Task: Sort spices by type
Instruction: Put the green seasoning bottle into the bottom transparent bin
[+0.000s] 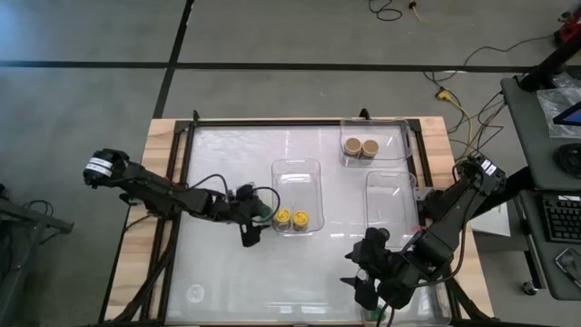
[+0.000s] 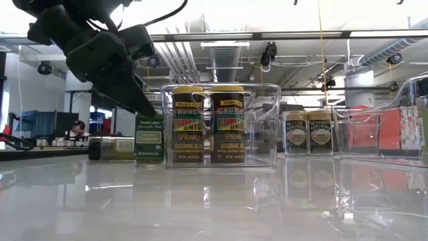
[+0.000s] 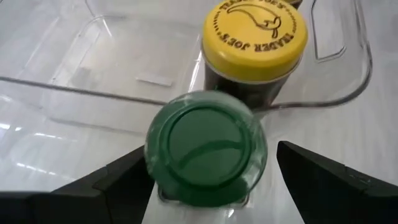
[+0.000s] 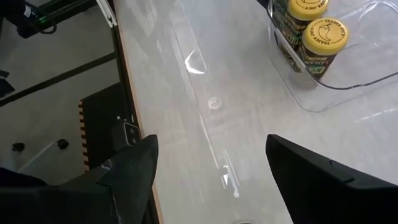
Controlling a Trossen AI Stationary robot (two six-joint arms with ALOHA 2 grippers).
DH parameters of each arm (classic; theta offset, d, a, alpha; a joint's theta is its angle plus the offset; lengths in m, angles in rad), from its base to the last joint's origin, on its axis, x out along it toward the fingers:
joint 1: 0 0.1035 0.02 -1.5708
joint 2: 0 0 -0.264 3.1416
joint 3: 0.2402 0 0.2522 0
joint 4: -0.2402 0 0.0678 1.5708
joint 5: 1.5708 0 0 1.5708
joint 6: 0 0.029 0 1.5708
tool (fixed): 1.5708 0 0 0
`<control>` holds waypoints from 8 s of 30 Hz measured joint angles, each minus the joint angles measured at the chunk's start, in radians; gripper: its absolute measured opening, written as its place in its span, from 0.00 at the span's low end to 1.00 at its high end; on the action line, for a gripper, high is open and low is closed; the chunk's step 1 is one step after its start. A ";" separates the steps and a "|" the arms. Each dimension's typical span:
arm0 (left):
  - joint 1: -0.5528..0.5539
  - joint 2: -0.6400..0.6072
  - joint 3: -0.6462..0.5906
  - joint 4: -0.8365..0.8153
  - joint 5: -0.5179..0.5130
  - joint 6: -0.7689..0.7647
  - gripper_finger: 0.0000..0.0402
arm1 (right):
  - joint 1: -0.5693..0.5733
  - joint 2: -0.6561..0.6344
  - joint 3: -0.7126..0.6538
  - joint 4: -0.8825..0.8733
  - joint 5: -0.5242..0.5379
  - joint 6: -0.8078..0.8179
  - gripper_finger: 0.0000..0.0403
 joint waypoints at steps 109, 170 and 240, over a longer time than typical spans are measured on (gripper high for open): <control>-0.318 0.473 0.910 -0.752 -0.168 -0.244 0.78 | -0.060 0.178 -0.004 0.254 -0.048 -0.384 0.86; -0.480 0.191 0.512 -0.652 -0.142 -0.575 0.58 | -0.271 0.324 -0.037 0.300 -0.246 -0.522 0.47; -0.447 0.152 0.798 -0.731 -0.611 -0.681 0.58 | 0.423 0.168 -0.227 0.079 -0.123 0.137 0.48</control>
